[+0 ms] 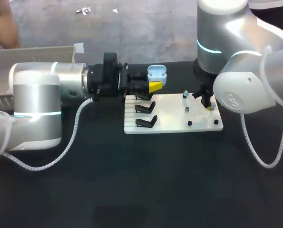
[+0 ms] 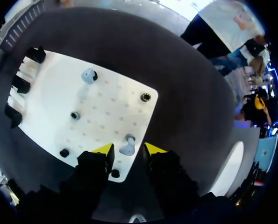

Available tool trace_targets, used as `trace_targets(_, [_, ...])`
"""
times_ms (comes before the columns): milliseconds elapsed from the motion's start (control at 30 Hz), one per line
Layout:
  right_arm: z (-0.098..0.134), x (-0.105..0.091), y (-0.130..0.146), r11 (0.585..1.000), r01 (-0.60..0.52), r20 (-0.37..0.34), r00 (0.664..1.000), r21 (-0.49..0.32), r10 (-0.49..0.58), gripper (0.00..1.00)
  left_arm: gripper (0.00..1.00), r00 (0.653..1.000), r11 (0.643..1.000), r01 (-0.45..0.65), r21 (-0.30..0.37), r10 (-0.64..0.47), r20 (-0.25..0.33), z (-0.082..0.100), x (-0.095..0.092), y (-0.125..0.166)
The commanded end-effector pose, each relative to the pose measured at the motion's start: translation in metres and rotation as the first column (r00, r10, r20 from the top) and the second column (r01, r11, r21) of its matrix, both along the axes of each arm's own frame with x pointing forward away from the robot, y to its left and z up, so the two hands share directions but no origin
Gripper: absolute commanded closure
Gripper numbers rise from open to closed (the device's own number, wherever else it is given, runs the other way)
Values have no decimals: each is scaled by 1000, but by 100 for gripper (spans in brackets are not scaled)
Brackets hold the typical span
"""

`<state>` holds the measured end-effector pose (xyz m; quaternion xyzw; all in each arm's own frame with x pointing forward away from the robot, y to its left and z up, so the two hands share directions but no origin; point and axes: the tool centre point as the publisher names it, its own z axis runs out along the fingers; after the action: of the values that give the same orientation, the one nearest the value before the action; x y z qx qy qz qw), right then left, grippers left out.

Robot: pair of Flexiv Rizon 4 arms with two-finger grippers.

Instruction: Pick up each earbud case from the left stands, insert the matching earbuds, close the lid, and place the case in the box.

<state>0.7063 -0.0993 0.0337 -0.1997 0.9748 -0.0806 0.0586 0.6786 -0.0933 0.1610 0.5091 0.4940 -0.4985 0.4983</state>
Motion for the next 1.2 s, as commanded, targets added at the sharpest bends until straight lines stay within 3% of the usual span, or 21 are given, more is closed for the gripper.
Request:
trace_targets(33, [-1,1,2,1000,3,0,1000,-1,-3,62,100,1000,1000,-3,-5,3,4,-1,-1,0])
trace_targets(400, [-2,3,2,1000,12,-4,1000,2,-12,75,100,1000,1000,-3,-5,3,4,-1,-1,0])
trace_targets(667, [-6,3,2,1000,16,-15,1000,6,-16,100,100,1000,1000,-3,-5,3,4,-1,-1,0])
trace_targets(867, [-2,1,3,1000,18,-16,1000,8,-18,100,100,1000,1000,-3,-5,3,4,-1,-1,0])
trace_targets(1200, [41,-8,2,998,48,-28,998,31,-48,100,100,1000,1000,-3,-5,3,4,-1,-1,0])
